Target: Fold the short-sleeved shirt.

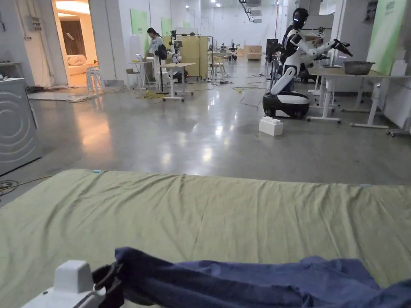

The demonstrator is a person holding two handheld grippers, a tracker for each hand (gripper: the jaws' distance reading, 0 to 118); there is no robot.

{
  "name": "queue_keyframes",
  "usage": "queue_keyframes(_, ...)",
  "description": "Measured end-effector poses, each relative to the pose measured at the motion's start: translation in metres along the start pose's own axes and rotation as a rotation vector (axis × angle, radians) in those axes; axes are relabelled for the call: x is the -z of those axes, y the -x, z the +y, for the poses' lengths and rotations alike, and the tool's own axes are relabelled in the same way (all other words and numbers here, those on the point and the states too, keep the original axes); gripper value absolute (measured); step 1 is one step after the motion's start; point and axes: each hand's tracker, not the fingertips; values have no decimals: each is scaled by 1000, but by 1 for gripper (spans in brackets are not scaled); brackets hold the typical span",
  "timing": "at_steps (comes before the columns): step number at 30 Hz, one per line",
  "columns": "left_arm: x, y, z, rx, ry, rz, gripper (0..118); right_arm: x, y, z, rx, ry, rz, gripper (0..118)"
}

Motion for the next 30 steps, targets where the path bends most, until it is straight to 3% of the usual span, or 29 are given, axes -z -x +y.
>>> queue_keyframes(3,-57,-4,-41,-31,25,-14,4,-49,-11,-44,28,27,-17,5)
queue_keyframes(4,-75,-4,-54,-22,41,-18,4,-62,-20,-59,81,56,-5,5)
queue_keyframes(8,-127,-3,-90,25,145,-9,4,-108,-33,-100,98,141,-36,5)
queue_keyframes(12,-142,11,-116,-38,254,17,4,-114,-54,-133,110,269,-74,5)
queue_keyframes(14,-140,15,-131,45,306,60,4,-107,-61,-142,108,342,-88,5)
queue_keyframes(17,-132,23,-148,36,407,63,4,-99,-66,-151,95,389,-96,7)
queue_keyframes(18,-131,26,-148,9,383,79,9,-98,-66,-153,86,387,-115,17)
queue_keyframes(20,-126,37,-142,-60,408,87,57,-96,-69,-157,84,449,-113,78)
queue_keyframes(21,-127,39,-139,-58,398,91,81,-93,-71,-159,82,488,-125,90)
queue_keyframes(22,-128,39,-134,-40,382,119,97,-94,-72,-160,86,494,-137,86)
queue_keyframes(26,-152,23,-96,61,250,155,95,-123,-71,-142,74,347,-151,84)
queue_keyframes(30,-179,-14,-52,131,83,169,96,-160,-54,-111,49,152,-83,84)
